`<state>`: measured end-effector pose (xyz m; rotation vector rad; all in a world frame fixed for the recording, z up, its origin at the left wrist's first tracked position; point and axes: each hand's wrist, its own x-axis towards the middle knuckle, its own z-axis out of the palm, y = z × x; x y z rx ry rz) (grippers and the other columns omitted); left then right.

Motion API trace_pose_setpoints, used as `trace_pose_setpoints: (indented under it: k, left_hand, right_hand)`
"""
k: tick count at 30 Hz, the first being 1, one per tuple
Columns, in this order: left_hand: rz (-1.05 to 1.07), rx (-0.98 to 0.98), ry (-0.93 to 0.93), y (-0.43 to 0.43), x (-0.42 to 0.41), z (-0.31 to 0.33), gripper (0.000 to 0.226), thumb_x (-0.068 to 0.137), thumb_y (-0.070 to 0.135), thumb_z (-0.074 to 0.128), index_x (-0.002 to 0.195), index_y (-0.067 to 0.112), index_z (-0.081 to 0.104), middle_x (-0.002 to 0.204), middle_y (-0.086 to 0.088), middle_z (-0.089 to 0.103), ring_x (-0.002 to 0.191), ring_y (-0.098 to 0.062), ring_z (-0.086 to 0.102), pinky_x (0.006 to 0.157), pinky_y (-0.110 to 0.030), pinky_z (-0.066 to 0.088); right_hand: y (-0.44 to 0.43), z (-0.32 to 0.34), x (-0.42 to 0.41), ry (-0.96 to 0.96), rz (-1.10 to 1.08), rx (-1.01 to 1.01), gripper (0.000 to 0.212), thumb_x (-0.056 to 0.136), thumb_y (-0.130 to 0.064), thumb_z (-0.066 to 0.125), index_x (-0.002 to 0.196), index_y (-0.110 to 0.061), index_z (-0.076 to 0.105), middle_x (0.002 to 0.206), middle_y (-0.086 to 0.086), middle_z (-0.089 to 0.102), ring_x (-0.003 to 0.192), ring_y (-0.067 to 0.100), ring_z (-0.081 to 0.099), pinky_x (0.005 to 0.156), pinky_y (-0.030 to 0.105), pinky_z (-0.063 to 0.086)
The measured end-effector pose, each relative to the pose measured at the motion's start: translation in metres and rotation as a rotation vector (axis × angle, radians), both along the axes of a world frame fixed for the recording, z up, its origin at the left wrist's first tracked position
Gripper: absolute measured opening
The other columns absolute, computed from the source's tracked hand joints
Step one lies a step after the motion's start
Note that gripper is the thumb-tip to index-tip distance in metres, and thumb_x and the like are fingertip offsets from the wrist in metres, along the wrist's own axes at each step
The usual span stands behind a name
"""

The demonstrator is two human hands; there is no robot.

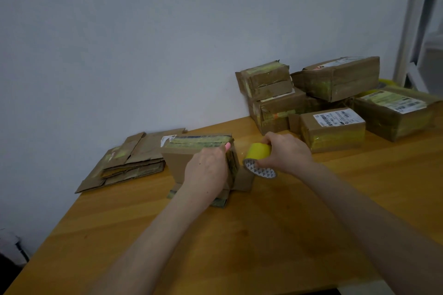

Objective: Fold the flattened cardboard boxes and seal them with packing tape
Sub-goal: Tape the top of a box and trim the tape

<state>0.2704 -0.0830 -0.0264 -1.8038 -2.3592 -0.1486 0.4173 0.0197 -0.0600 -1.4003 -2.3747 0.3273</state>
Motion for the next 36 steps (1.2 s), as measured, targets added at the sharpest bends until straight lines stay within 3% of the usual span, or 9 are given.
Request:
trace_pose_setpoints:
  k: [7,17,22,25,28,32,36]
  left_hand:
    - [0.036,-0.028,0.111,0.003,0.001,0.002,0.037,0.104,0.025,0.032,0.140,0.021,0.042,0.071,0.001,0.048,0.059,-0.015,0.049,0.057,-0.028,0.052]
    - [0.061,-0.051,0.191,0.002,0.000,0.003,0.039,0.105,0.023,0.031,0.143,0.027,0.038,0.065,0.003,0.047,0.048,-0.011,0.041,0.042,-0.023,0.035]
    - [0.069,-0.071,0.265,0.002,0.004,0.007,0.034,0.105,0.027,0.030,0.134,0.025,0.047,0.067,0.003,0.045,0.051,-0.010,0.040,0.045,-0.022,0.035]
    - [0.063,-0.076,0.274,0.005,0.008,0.008,0.031,0.105,0.024,0.031,0.129,0.025,0.051,0.066,0.004,0.042,0.054,-0.011,0.040,0.047,-0.024,0.036]
    - [0.064,-0.113,0.273,0.008,0.012,0.009,0.022,0.103,0.021,0.039,0.115,0.017,0.057,0.067,0.001,0.041,0.066,-0.016,0.050,0.058,-0.028,0.045]
    - [0.069,-0.102,0.250,0.008,0.014,0.005,0.021,0.103,0.021,0.039,0.103,0.014,0.059,0.065,0.000,0.041,0.070,-0.018,0.053,0.064,-0.030,0.050]
    - [0.050,-0.118,0.209,-0.001,0.015,-0.005,0.034,0.105,0.022,0.025,0.127,0.018,0.051,0.066,0.001,0.044,0.063,-0.016,0.054,0.059,-0.028,0.047]
  right_hand:
    - [-0.004,-0.008,0.003,0.023,0.000,0.053,0.053,0.075,-0.054,0.071,0.115,-0.027,0.050,0.105,-0.006,0.060,0.091,0.015,0.057,0.072,0.030,0.052]
    - [-0.009,-0.010,0.001,0.070,-0.007,0.084,0.053,0.076,-0.052,0.071,0.118,-0.027,0.050,0.108,-0.006,0.061,0.096,0.016,0.058,0.072,0.030,0.051]
    - [-0.013,-0.004,0.000,0.047,0.019,0.126,0.048,0.078,-0.052,0.070,0.114,-0.027,0.049,0.102,-0.009,0.056,0.084,0.011,0.050,0.054,0.021,0.033]
    - [-0.016,-0.001,-0.001,0.051,0.030,0.134,0.045,0.078,-0.051,0.070,0.111,-0.028,0.049,0.098,-0.010,0.055,0.083,0.011,0.050,0.051,0.020,0.029]
    - [-0.018,0.000,-0.001,0.053,0.034,0.139,0.043,0.077,-0.050,0.070,0.107,-0.028,0.048,0.097,-0.010,0.055,0.082,0.012,0.051,0.050,0.019,0.027]
    - [-0.016,0.002,-0.002,0.053,0.027,0.129,0.048,0.076,-0.052,0.070,0.111,-0.027,0.049,0.100,-0.009,0.056,0.088,0.015,0.056,0.061,0.026,0.042]
    - [-0.013,-0.001,-0.003,0.037,-0.014,0.096,0.049,0.075,-0.052,0.071,0.112,-0.028,0.048,0.103,-0.008,0.058,0.091,0.015,0.056,0.070,0.029,0.050]
